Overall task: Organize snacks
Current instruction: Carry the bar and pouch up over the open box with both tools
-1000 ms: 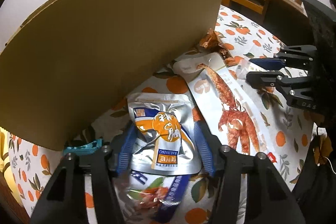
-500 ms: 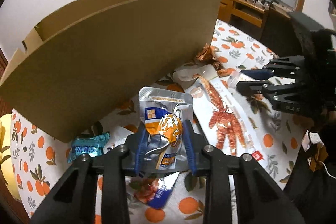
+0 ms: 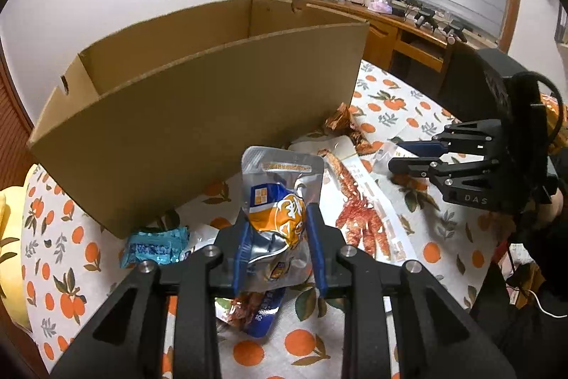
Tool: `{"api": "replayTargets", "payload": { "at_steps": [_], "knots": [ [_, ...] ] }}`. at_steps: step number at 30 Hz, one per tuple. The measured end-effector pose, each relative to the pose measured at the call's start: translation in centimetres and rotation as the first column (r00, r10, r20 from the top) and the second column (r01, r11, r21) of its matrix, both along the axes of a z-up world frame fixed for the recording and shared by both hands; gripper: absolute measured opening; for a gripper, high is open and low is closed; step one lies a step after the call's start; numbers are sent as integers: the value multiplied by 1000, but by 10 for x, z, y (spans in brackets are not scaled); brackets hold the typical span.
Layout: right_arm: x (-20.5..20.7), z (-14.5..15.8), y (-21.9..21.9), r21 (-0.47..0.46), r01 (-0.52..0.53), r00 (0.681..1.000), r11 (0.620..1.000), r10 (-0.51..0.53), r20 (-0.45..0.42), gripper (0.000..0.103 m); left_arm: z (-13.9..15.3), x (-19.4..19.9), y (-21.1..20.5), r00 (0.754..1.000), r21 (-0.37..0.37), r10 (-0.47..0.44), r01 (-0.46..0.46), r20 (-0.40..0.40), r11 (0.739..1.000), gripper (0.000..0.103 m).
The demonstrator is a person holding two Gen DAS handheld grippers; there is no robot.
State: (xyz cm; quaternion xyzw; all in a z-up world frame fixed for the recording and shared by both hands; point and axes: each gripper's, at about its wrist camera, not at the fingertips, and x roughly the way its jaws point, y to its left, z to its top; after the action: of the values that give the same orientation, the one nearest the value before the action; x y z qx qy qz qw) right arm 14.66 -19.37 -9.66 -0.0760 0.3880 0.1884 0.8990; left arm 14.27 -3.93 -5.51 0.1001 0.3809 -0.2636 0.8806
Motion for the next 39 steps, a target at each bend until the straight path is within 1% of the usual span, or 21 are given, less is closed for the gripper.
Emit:
{"api": "replayTargets", "payload": {
  "at_steps": [8, 17, 23, 27, 33, 39],
  "knots": [
    [-6, 11, -2, 17, -8, 1000, 1000, 8, 17, 19, 23, 1, -1, 998, -26, 30, -28, 52, 999, 26],
    [-12, 48, 9, 20, -40, 995, 999, 38, 90, 19, 51, 5, 2, 994, -57, 44, -38, 101, 998, 27],
    [-4, 77, 19, 13, -60, 987, 998, 58, 152, 19, 75, 13, 11, 987, -64, 61, -52, 147, 997, 27],
    [4, 95, 24, 7, -68, 980, 998, 65, 190, 19, 87, 21, 16, 983, -66, 78, -68, 168, 996, 27],
    [14, 116, 35, 3, -84, 970, 996, 81, 229, 19, 95, 35, 27, 976, -61, 111, -101, 185, 993, 27],
    [29, 128, 45, 1, -93, 965, 996, 89, 246, 19, 101, 51, 34, 971, -47, 144, -137, 191, 989, 27]
  ]
}}
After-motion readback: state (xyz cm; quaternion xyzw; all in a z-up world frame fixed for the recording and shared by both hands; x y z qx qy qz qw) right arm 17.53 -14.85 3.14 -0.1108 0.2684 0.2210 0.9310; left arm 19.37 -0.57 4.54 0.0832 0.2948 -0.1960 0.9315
